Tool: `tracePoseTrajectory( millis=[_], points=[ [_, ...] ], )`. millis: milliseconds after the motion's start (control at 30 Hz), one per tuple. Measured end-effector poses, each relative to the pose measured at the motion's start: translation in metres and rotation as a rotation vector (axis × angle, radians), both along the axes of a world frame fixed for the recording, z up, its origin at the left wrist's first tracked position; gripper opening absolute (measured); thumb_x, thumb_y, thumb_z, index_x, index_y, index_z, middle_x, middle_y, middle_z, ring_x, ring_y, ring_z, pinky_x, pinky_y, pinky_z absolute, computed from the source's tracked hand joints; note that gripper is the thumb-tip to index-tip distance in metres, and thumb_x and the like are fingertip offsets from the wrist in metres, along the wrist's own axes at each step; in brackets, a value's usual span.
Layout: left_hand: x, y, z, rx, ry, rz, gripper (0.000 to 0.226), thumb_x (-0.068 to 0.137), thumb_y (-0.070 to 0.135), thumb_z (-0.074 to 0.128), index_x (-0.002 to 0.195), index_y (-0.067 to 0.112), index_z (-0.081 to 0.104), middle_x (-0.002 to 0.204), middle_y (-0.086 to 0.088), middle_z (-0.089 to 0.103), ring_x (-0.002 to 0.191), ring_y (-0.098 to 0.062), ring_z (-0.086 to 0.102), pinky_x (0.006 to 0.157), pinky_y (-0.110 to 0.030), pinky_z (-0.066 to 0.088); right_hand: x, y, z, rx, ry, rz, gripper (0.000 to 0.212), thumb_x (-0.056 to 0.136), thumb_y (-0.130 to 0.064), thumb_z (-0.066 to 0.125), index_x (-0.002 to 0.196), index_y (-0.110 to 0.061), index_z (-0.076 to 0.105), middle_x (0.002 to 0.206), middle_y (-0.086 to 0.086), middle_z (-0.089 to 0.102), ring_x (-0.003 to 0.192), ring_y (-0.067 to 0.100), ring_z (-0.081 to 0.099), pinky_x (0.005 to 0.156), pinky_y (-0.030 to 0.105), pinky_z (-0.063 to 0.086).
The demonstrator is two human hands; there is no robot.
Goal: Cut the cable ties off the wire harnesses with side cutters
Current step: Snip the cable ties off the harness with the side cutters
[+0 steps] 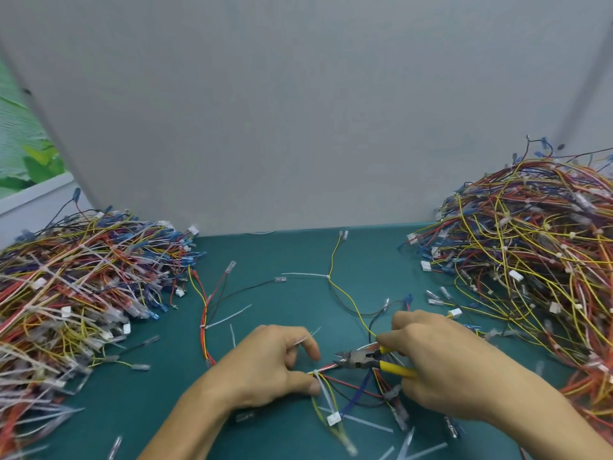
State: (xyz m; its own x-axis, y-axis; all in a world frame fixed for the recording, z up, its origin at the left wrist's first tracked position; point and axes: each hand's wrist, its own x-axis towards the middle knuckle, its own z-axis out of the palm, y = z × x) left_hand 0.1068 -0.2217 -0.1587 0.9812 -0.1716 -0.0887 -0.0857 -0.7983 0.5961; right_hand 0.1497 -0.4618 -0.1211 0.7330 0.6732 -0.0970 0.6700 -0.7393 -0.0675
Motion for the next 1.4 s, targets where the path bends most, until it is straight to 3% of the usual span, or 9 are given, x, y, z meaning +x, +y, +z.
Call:
tracePoseTrajectory(
  millis=[100,167,300,533,700,833,967,1400],
  points=[
    [0.0,-0.001,-0.002,0.007,-0.038,0.003,0.017,0.073,0.046,0.075,0.081,0.038,0.061,0.052,0.017,0.045,0.052,-0.003,0.041,0.05,-0.017,0.028,0.001,0.001,-0.003,-0.036,-0.042,-0.011,0.018,0.081,-0.027,0.051,0.099,-0.025,0.056,0.099,-0.004,0.044,0.103,0.025,0.049,0.079,0.037,0.045],
    [0.001,-0.003,-0.004,0.003,-0.061,0.0,0.009,0.083,0.041,0.067,0.078,0.034,0.062,0.051,0.015,0.046,0.052,-0.004,0.042,0.051,-0.016,0.029,0.001,0.002,-0.004,-0.042,-0.074,-0.008,0.02,0.082,-0.027,0.05,0.1,-0.025,0.056,0.1,-0.004,0.044,0.103,0.025,0.049,0.072,0.034,0.038],
    [0.003,-0.001,-0.003,0.014,-0.034,0.007,0.015,0.091,0.031,0.059,0.076,0.028,0.061,0.05,0.017,0.049,0.051,-0.003,0.042,0.051,-0.014,0.03,-0.002,0.005,-0.008,-0.034,-0.124,0.011,0.019,0.083,-0.025,0.049,0.101,-0.025,0.055,0.096,-0.004,0.04,0.101,0.025,0.046,0.07,0.031,0.023],
    [0.004,0.001,-0.002,0.008,-0.039,0.011,0.016,0.092,0.032,0.057,0.078,0.025,0.053,0.054,0.019,0.047,0.055,-0.003,0.04,0.052,-0.018,0.031,-0.007,0.016,-0.016,-0.003,-0.16,0.051,0.012,0.084,-0.028,0.05,0.094,-0.026,0.044,0.106,-0.002,0.044,0.098,0.026,0.044,0.072,0.036,0.026],
    [0.004,0.002,-0.002,-0.016,-0.036,0.005,0.015,0.092,0.03,0.057,0.078,0.025,0.054,0.054,0.016,0.045,0.055,-0.004,0.039,0.055,-0.021,0.032,-0.003,0.016,-0.021,-0.004,-0.167,0.058,0.011,0.087,-0.021,0.049,0.096,-0.024,0.044,0.106,-0.001,0.046,0.101,0.027,0.046,0.073,0.036,0.03],
    [0.004,0.004,-0.002,-0.038,-0.018,-0.004,0.016,0.092,0.03,0.057,0.077,0.027,0.054,0.056,0.015,0.043,0.057,-0.003,0.038,0.059,-0.026,0.034,0.001,0.013,-0.026,0.017,-0.309,0.116,0.014,0.088,-0.012,0.049,0.097,-0.023,0.052,0.1,0.0,0.052,0.094,0.028,0.052,0.069,0.033,0.026],
    [0.005,0.004,-0.002,-0.045,-0.018,-0.008,0.016,0.092,0.029,0.056,0.077,0.027,0.053,0.058,0.013,0.042,0.058,-0.004,0.038,0.061,-0.028,0.035,0.003,0.015,-0.032,-0.016,-0.261,0.133,0.02,0.091,-0.011,0.041,0.106,-0.021,0.049,0.108,0.002,0.049,0.102,0.029,0.047,0.072,0.035,0.023],
    [0.006,0.003,-0.003,-0.036,-0.017,-0.016,0.015,0.093,0.029,0.056,0.079,0.025,0.054,0.058,0.013,0.043,0.057,-0.004,0.039,0.059,-0.024,0.034,0.004,0.017,-0.035,-0.022,-0.2,0.101,0.02,0.088,-0.012,0.043,0.103,-0.024,0.047,0.107,-0.001,0.046,0.102,0.025,0.044,0.069,0.033,0.02]
  ],
)
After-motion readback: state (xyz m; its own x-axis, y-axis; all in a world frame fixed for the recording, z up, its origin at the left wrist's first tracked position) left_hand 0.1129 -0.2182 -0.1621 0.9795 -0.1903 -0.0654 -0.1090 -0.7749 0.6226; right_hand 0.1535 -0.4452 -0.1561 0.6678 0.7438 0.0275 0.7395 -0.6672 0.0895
